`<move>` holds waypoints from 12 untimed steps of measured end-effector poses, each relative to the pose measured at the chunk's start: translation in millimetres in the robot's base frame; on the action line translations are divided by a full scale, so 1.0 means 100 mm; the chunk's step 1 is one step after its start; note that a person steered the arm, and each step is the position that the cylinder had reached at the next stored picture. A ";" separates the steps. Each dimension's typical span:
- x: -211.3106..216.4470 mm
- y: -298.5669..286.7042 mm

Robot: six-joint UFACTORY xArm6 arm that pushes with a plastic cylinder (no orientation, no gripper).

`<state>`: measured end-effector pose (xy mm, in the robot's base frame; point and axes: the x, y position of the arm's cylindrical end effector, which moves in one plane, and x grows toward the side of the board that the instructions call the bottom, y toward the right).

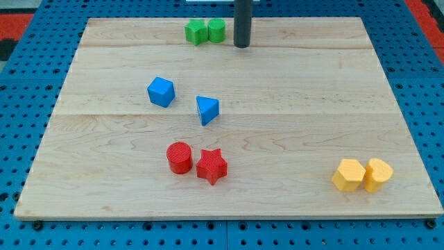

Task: Push the blue triangle left and up

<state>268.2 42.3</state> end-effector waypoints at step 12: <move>2.24 -0.63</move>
<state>492.4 -20.8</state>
